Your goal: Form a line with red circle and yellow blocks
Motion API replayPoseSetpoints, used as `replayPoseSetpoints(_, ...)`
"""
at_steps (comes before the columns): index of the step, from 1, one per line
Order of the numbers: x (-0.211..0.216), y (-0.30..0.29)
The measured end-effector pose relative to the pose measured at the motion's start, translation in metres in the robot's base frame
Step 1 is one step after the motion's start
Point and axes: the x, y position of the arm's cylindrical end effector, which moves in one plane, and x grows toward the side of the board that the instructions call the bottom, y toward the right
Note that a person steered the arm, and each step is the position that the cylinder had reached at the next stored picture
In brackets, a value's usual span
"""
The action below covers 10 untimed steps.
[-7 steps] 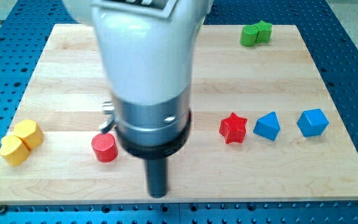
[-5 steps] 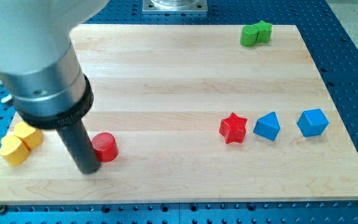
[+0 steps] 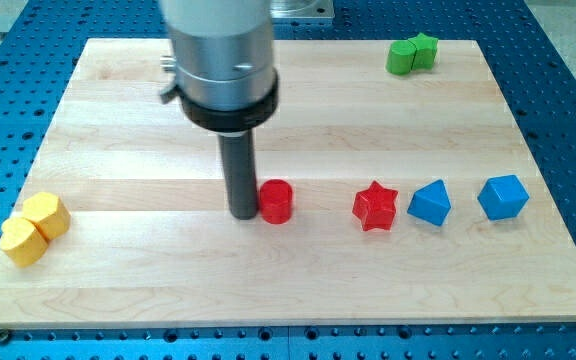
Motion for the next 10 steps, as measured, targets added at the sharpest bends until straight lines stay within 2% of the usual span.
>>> replayPoseSetpoints(2, 0.003, 0.017)
replayPoseSetpoints(3, 0.064, -0.033)
replayPoseSetpoints(4, 0.094, -0.186)
replayPoseSetpoints(5, 0.082, -0.266)
replayPoseSetpoints(8, 0.013, -0.139)
replayPoseSetpoints(9, 0.021, -0.123)
replayPoseSetpoints(10, 0.015, -0.177)
